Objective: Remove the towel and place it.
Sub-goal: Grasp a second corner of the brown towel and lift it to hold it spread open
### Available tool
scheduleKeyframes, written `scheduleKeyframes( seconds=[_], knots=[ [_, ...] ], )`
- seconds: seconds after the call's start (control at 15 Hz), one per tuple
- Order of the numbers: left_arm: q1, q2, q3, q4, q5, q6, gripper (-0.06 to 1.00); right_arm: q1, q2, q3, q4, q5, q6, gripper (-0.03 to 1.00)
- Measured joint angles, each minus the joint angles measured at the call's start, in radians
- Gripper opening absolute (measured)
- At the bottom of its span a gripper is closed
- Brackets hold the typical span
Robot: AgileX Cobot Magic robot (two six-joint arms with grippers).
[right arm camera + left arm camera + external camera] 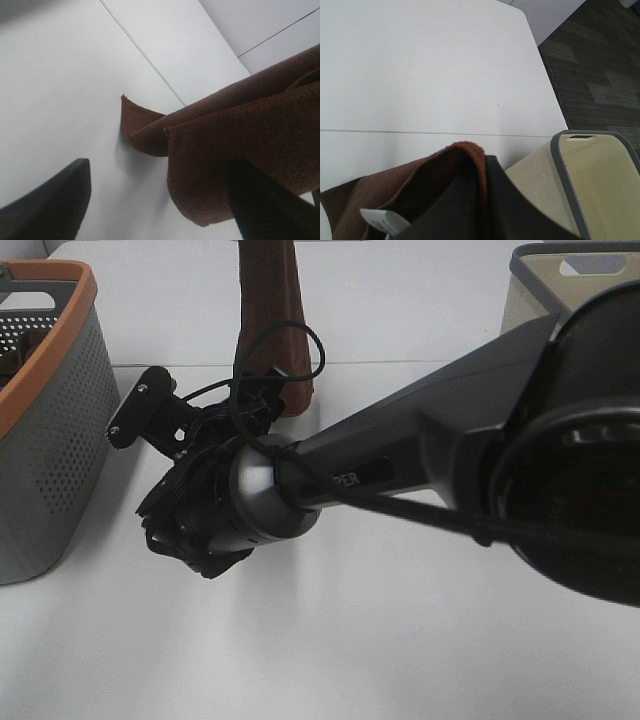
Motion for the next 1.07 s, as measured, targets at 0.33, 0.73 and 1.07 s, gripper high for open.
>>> scheduleKeyframes(
  seconds=[0.33,0.73,1.07],
  knots=[
    [0.000,0.000,0.000,-0.008,0.000,0.036,0.02,-0.054,0.023,-0.119,-0.003,0.102,0.031,0.70],
    [0.000,0.000,0.000,-0.009,-0.003,0.063,0.03,-0.072,0.024,-0.119,-0.002,0.153,0.010,0.14],
    [0.000,0.000,0.000,0.029,-0.054,0.070,0.03,-0.070,-0.091,-0.119,0.101,0.041,-0.065,0.00]
  ],
)
